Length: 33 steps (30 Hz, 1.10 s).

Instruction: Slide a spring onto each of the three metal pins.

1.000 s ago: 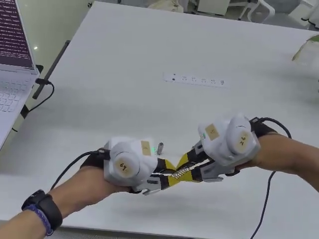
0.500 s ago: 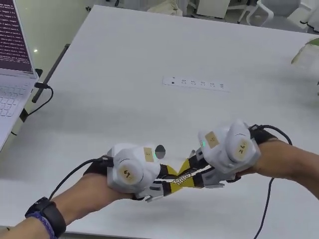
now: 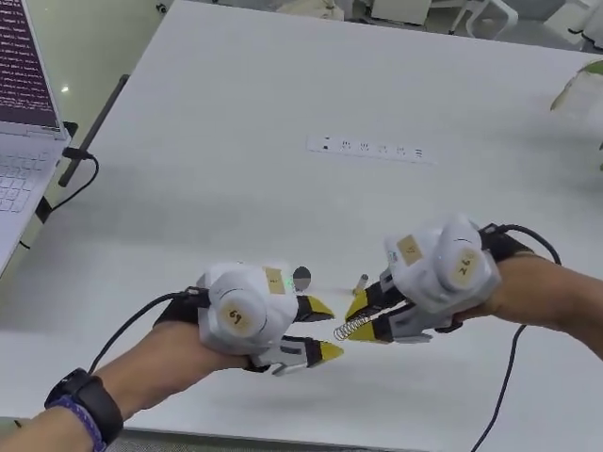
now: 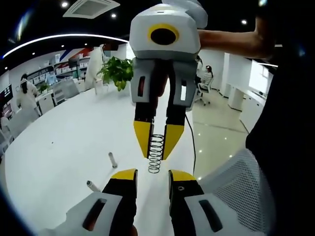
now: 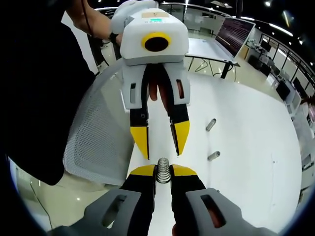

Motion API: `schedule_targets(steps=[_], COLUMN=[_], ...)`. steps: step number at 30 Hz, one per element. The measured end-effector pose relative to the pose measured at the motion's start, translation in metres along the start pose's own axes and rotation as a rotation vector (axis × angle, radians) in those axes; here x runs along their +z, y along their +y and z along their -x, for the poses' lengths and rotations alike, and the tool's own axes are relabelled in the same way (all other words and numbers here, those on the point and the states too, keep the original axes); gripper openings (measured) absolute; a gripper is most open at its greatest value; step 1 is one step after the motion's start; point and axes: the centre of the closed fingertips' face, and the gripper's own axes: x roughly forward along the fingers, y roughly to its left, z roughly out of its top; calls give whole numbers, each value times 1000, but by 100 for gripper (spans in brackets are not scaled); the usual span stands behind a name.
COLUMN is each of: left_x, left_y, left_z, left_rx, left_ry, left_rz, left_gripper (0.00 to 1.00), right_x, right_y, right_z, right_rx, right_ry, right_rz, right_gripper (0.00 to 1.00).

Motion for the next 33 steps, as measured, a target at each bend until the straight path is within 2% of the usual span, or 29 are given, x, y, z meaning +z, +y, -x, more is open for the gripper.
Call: schedule_targets(steps=[3, 8, 13, 19, 33], left_x=[-1, -12, -30, -44, -60], left_y=[1, 7, 12, 18, 40], left_z=[2, 9, 20, 34, 63], left_rx=[7, 42, 86, 126, 224], left_ry=[0, 0, 22, 30, 19], left_rz=[5, 42, 71, 109, 172], left_gripper=[19, 21, 24, 28, 34], right_x=[-6, -17, -28, -39, -60], right_y=[0, -6, -10, -14, -33], right_z=[-1, 0, 3, 8, 15], right_rx=[-3, -27, -36, -39, -62], right_ry=[11, 31, 55, 79, 161], right_rz=[-13, -43, -64, -72, -87], right_gripper=[8, 8, 8, 8, 8])
